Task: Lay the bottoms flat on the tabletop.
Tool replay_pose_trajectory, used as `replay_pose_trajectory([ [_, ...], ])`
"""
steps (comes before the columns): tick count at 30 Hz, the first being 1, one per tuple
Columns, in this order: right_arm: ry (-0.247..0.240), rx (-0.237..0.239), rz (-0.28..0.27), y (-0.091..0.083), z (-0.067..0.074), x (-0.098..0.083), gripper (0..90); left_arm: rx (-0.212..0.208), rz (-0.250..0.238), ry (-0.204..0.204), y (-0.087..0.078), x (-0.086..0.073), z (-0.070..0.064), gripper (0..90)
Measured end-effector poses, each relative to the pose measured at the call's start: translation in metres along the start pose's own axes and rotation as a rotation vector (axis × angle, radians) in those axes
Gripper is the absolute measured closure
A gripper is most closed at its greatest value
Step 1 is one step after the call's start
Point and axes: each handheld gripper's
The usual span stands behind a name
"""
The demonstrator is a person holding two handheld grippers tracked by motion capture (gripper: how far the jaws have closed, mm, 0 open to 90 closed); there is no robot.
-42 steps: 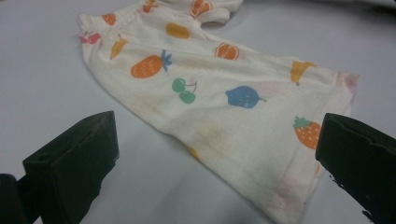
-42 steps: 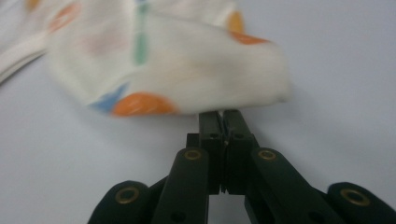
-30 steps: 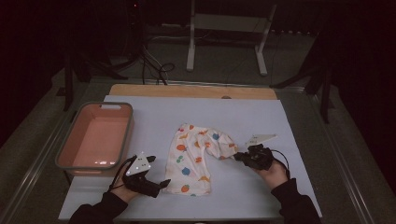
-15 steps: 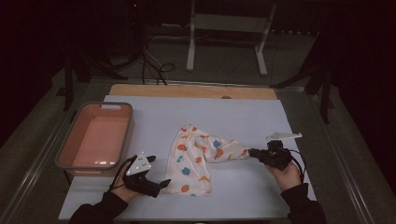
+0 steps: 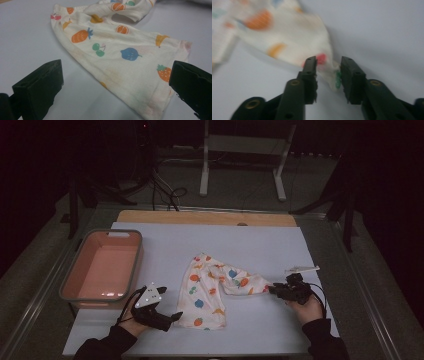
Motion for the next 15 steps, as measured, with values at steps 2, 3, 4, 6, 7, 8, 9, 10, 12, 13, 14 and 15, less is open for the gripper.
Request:
replay_pose_trajectory([
  [2,-0.035,0.014,-0.051,-0.008,0.009,0.005,58.9,0.001,0.000,0.001,0.000,0.000,0.000,0.6],
  [3,-0.056,0.041,-0.074,-0.011,0.014,0.007,58.2,0.002,0.000,0.001,0.000,0.000,0.000,0.6],
  [4,-0.104,0.082,-0.117,-0.012,0.027,0.011,53.7,0.001,0.001,0.000,0.000,0.000,0.000,0.6],
  [6,-0.125,0.095,-0.130,-0.011,0.035,0.012,53.7,0.002,0.000,0.001,0.000,0.000,0.000,0.6],
  [7,-0.171,0.128,-0.150,-0.004,0.049,0.015,54.6,0.001,-0.001,0.000,0.000,0.000,0.000,0.6],
  [8,-0.171,0.128,-0.150,-0.004,0.049,0.015,54.6,0.000,-0.001,0.000,0.000,0.000,0.000,0.6],
  [9,-0.201,0.146,-0.148,0.001,0.056,0.017,55.5,0.001,0.000,0.000,0.000,0.000,-0.001,0.6],
  [10,-0.243,0.160,-0.146,0.006,0.063,0.018,55.7,-0.001,0.001,0.000,0.000,0.000,-0.001,0.6],
  [12,-0.336,0.184,-0.106,0.025,0.081,0.022,56.9,-0.002,0.001,0.000,0.000,0.000,0.000,0.6],
  [13,-0.376,0.159,-0.101,0.032,0.086,0.022,57.3,-0.001,0.002,0.000,0.000,0.000,0.000,0.6],
  [14,-0.401,0.143,-0.089,0.039,0.089,0.023,57.8,-0.001,0.001,0.001,0.000,0.000,0.000,0.6],
  [15,-0.412,0.127,-0.071,0.045,0.091,0.024,57.5,-0.001,0.003,0.003,0.000,0.000,0.000,0.6],
])
Point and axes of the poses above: each handheld gripper's, and its own axes: y roughly forward along the jaws, x roughly out of its top, z roughly to its left, and after that the axes turned 12 degrees about z, right-handed
